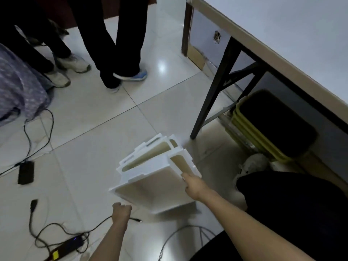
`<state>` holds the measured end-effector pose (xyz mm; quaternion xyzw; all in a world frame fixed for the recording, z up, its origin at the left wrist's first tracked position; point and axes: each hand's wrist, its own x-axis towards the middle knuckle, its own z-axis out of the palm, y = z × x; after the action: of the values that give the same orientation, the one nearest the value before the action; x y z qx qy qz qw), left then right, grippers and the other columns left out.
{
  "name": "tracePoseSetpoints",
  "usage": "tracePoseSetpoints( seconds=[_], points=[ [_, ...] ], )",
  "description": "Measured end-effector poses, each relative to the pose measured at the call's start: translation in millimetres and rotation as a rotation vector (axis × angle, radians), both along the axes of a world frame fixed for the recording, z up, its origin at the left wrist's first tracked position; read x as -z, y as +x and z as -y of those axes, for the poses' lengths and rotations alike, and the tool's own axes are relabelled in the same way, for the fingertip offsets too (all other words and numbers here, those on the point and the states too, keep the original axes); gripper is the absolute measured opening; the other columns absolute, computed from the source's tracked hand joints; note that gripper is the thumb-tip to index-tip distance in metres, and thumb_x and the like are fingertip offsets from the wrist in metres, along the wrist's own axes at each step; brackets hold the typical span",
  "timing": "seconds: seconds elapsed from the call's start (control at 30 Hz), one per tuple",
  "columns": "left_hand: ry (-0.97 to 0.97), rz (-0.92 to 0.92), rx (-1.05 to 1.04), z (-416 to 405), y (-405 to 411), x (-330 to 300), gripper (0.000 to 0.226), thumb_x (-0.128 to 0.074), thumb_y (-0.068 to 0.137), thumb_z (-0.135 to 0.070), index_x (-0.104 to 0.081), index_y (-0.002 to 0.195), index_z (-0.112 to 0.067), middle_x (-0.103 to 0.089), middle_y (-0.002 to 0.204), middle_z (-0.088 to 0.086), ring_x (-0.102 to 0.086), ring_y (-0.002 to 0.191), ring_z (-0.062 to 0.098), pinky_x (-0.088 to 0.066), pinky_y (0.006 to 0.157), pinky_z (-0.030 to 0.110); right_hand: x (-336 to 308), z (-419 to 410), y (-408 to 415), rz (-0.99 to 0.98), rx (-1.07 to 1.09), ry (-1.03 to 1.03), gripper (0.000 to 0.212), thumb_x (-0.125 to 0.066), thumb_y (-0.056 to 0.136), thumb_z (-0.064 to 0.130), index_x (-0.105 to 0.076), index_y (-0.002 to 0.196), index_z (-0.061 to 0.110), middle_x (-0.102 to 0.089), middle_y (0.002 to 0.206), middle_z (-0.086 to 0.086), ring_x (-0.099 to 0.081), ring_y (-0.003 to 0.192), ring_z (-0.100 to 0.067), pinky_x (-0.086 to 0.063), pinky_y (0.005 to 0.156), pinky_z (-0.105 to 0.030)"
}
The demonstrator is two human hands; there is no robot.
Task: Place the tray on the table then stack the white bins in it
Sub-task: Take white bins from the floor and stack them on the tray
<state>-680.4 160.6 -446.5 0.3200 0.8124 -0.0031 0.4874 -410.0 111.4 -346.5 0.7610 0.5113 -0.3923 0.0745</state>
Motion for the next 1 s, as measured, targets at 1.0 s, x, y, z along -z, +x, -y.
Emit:
tracePoseSetpoints(
  seconds=[1.0],
  points=[
    [1.360, 0.102, 0.339, -87.0, 100.3, -229.6, 0.032, -0.044, 0.093, -0.007, -0.048, 0.125, -0.004, -0.052, 0.109, 0.011, -0.051, 0.093, 0.026, -0.047, 0.077, 0.041, -185.2, -49.1, 97.0, 0.319, 0.213, 0.715, 0.022, -0.049, 0.091, 0.033, -0.050, 0.107, 0.018, -0.067, 0.089, -0.002, -0.065, 0.078, -0.026, -0.056, 0.067, -0.041]
  ],
)
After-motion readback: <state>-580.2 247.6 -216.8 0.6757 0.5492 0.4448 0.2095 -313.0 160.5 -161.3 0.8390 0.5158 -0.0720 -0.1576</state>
